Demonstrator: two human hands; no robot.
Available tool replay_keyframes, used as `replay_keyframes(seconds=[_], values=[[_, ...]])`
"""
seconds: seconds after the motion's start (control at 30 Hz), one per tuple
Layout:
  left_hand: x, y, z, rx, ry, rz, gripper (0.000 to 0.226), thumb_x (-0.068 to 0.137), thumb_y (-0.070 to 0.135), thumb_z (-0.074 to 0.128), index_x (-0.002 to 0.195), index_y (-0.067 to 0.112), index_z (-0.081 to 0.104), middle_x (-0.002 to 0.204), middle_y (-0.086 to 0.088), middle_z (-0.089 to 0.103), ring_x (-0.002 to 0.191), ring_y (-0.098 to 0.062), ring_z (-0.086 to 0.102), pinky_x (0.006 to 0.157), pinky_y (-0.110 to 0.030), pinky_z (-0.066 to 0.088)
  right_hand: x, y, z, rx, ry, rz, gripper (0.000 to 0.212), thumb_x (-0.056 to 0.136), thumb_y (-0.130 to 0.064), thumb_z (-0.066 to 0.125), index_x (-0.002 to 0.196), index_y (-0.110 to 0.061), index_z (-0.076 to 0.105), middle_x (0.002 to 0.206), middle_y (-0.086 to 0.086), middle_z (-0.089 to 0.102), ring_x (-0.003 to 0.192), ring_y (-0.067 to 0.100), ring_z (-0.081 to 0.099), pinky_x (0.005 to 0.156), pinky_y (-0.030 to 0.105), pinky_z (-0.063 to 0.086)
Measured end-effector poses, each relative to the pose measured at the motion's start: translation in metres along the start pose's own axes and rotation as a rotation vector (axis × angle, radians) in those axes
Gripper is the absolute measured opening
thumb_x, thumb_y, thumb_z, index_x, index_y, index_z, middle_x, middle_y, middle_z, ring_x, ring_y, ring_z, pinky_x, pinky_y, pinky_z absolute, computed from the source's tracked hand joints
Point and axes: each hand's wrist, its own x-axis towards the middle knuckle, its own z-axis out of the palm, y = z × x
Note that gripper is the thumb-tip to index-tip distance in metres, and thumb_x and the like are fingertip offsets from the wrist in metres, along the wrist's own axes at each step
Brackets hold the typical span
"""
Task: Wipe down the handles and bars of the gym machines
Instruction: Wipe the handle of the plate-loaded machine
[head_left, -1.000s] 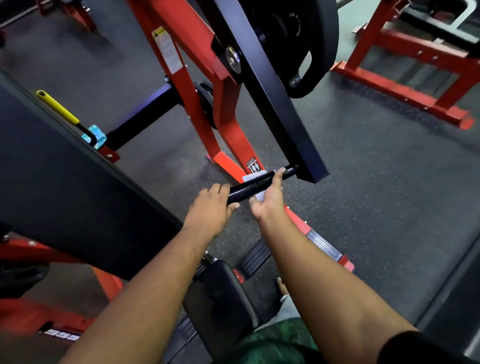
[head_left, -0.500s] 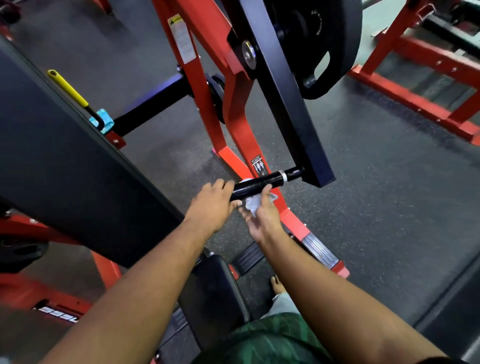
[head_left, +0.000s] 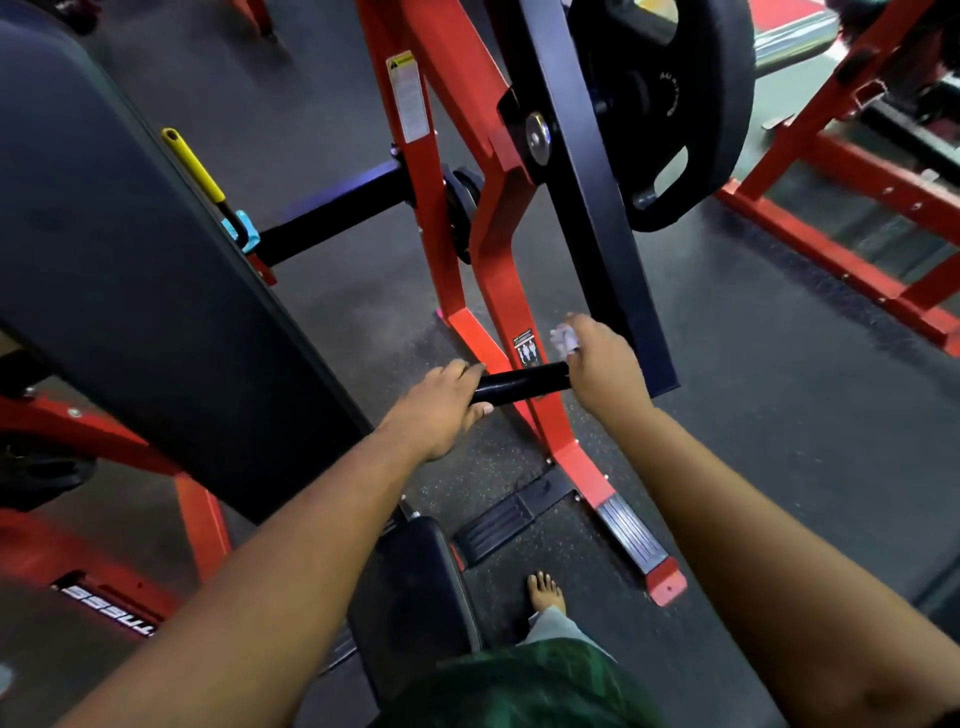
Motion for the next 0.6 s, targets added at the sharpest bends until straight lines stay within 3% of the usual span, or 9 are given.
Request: replay_keyframes(seconds=[0.07,0.13,0.3,0.4,0.47,0.53,0.6], values=[[-0.008,-0.005,0.001,0.002,0.021,0.013,0.065,0.107,0.046,0.045,0.16,0.014,0.025,0.153,-0.006,0.038,0.134,-0.028,0.044,0.106,-0.049,0.047,0.014,-0.003,0.007,-0.231,-0.247,-0.001,0.01,0.094,-0.007,0.051,0.092,-0.016,0.054,0.083,0.006,0.057,0.087,0.038,0.064,0.065,0.036,0.038],[-0.02,-0.012,0.006,-0.01,0.063,-0.003,0.066,0.107,0.045,0.044,0.161,0.015,0.021,0.155,-0.005,0.037,0.136,-0.027,0.043,0.107,-0.049,0.046,0.014,-0.011,0.015,-0.272,-0.365,0.028,0.013,0.094,-0.008,0.05,0.09,-0.02,0.052,0.084,0.007,0.055,0.09,0.039,0.064,0.068,0.034,0.036],[-0.041,-0.028,0.014,-0.049,0.151,-0.012,0.067,0.108,0.037,0.047,0.163,0.014,0.017,0.156,-0.006,0.04,0.135,-0.027,0.048,0.103,-0.046,0.049,-0.004,-0.062,0.035,-0.063,-0.352,-0.069,0.021,0.087,-0.003,0.051,0.086,-0.023,0.058,0.088,0.008,0.065,0.085,0.034,0.06,0.067,0.033,0.034],[-0.046,-0.032,0.013,-0.08,0.159,-0.037,0.068,0.107,0.036,0.047,0.164,0.014,0.016,0.159,-0.006,0.039,0.137,-0.029,0.048,0.103,-0.046,0.049,-0.019,-0.087,0.054,0.073,-0.369,-0.211,0.022,0.092,-0.008,0.051,0.103,-0.018,0.067,0.095,0.007,0.071,0.091,0.033,0.066,0.072,0.037,0.048],[-0.048,-0.033,0.011,-0.087,0.17,-0.057,0.069,0.107,0.037,0.047,0.164,0.016,0.014,0.16,-0.004,0.038,0.137,-0.028,0.048,0.102,-0.046,0.051,-0.027,-0.084,0.053,0.242,-0.288,-0.219,0.027,0.099,-0.014,0.051,0.118,-0.016,0.07,0.11,0.006,0.075,0.102,0.024,0.068,0.088,0.036,0.052],[-0.048,-0.031,0.008,-0.069,0.167,-0.046,0.067,0.108,0.037,0.044,0.164,0.016,0.014,0.161,-0.004,0.037,0.138,-0.027,0.047,0.104,-0.044,0.05,-0.035,-0.061,0.044,0.343,-0.033,-0.113,0.029,0.105,-0.019,0.05,0.126,-0.017,0.069,0.124,0.001,0.071,0.113,0.012,0.063,0.098,0.024,0.046],[-0.048,-0.029,0.009,-0.045,0.162,-0.016,0.063,0.109,0.035,0.042,0.163,0.016,0.018,0.162,-0.003,0.035,0.139,-0.025,0.045,0.107,-0.043,0.048,-0.041,-0.029,0.043,0.303,0.184,0.052,0.032,0.106,-0.017,0.049,0.134,-0.018,0.065,0.14,0.001,0.062,0.13,0.011,0.054,0.11,0.025,0.04]])
